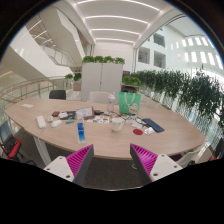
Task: Pour water
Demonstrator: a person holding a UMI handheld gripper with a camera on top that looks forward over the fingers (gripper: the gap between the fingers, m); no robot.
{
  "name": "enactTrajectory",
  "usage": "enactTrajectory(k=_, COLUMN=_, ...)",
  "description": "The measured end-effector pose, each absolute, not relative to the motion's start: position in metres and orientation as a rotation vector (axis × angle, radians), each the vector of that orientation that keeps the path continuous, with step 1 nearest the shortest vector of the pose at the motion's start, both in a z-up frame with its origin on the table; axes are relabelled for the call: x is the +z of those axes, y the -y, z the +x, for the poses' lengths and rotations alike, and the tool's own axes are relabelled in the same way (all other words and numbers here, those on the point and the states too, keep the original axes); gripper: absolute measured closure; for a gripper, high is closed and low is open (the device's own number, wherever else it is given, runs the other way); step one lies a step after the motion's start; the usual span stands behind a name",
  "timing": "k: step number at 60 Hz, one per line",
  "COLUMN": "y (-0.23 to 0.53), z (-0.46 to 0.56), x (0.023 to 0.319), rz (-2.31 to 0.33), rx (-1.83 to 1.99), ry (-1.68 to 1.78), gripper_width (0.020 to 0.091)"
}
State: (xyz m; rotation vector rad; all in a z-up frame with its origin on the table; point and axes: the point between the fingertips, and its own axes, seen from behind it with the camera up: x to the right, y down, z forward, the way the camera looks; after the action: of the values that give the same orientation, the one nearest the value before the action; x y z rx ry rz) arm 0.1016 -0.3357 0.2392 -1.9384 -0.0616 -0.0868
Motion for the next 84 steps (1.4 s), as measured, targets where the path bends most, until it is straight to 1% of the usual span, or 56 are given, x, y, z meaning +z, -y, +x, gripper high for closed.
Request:
enactTrajectory(k=7, y=0.310, z=0.056, x=0.200, rz=-1.941, rx=-0.046, ry=0.088, gripper_width=0.0289)
enactTrajectory(k=10, y=0.290, z=0.036, x=0.189, rz=-1.920, rx=-0.026, ry=0.110, gripper_width=0.0291)
enactTrajectory(k=20, y=0.196, z=-0.046, x=0.144, rz=-1.851, rx=0.106, ry=0.198, gripper_width=0.0289)
enactTrajectory(k=28, y=0.114, z=-0.089, x=0.108, rz=-1.834, rx=0.103, ry=0.251, gripper_width=0.0294)
enactTrajectory(k=34, y=0.063, z=-0.094, x=0.092, rz=-1.837, rx=0.078, ry=0.233, gripper_width=0.0293)
enactTrajectory(k=41, y=0.020, z=-0.103, x=0.084, rz=-1.814, rx=0.083, ry=0.214, gripper_width=0.0301)
enactTrajectory(k=42, y=0.016, z=-0.104, x=0.083, rz=-1.811, rx=0.085, ry=0.216, gripper_width=0.0317)
enactTrajectory(k=43, y=0.012, z=-0.105, x=0.080, rz=-1.811, rx=0.087, ry=0.220, gripper_width=0.0354)
enactTrajectory(k=45, y=0.006, z=-0.106, x=0.075, rz=-1.818, rx=0.089, ry=0.223, gripper_width=0.0490)
enactTrajectory(k=46, y=0.003, z=-0.106, x=0.071, rz=-1.825, rx=0.090, ry=0.224, gripper_width=0.0613)
enactTrajectory(k=47, y=0.001, z=-0.108, x=0.068, rz=-1.827, rx=0.105, ry=0.217, gripper_width=0.0626)
enactTrajectory(k=53, y=-0.006, z=-0.105, x=0.070, rz=-1.796, rx=0.131, ry=0.194, gripper_width=0.0642)
enactTrajectory(k=54, y=-0.006, z=-0.106, x=0.070, rz=-1.794, rx=0.134, ry=0.205, gripper_width=0.0659)
enactTrajectory(k=57, y=-0.007, z=-0.108, x=0.070, rz=-1.796, rx=0.148, ry=0.228, gripper_width=0.0659)
enactTrajectory(k=59, y=-0.008, z=-0.108, x=0.069, rz=-1.808, rx=0.162, ry=0.228, gripper_width=0.0681)
enactTrajectory(k=60, y=-0.008, z=-0.108, x=0.069, rz=-1.815, rx=0.172, ry=0.228, gripper_width=0.0680)
enactTrajectory(k=61, y=-0.010, z=-0.112, x=0.067, rz=-1.822, rx=0.183, ry=0.225, gripper_width=0.0699)
enactTrajectory(k=63, y=-0.012, z=-0.111, x=0.068, rz=-1.849, rx=0.216, ry=0.215, gripper_width=0.0702)
enactTrajectory(k=64, y=-0.013, z=-0.112, x=0.068, rz=-1.861, rx=0.235, ry=0.211, gripper_width=0.0724)
enactTrajectory(k=69, y=-0.019, z=-0.123, x=0.072, rz=-1.912, rx=0.382, ry=0.189, gripper_width=0.0723)
enactTrajectory(k=71, y=-0.023, z=-0.126, x=0.082, rz=-1.921, rx=0.443, ry=0.167, gripper_width=0.0724)
enactTrajectory(k=75, y=-0.038, z=-0.128, x=0.113, rz=-1.912, rx=0.595, ry=0.068, gripper_width=0.0722)
enactTrajectory(k=79, y=-0.059, z=-0.120, x=0.149, rz=-1.886, rx=0.818, ry=-0.109, gripper_width=0.0723)
enactTrajectory(k=80, y=-0.065, z=-0.121, x=0.162, rz=-1.882, rx=0.860, ry=-0.168, gripper_width=0.0723)
enactTrajectory(k=81, y=-0.076, z=-0.117, x=0.163, rz=-1.871, rx=0.907, ry=-0.216, gripper_width=0.0723)
enactTrajectory(k=84, y=-0.094, z=-0.098, x=0.178, rz=-1.842, rx=1.056, ry=-0.374, gripper_width=0.0723)
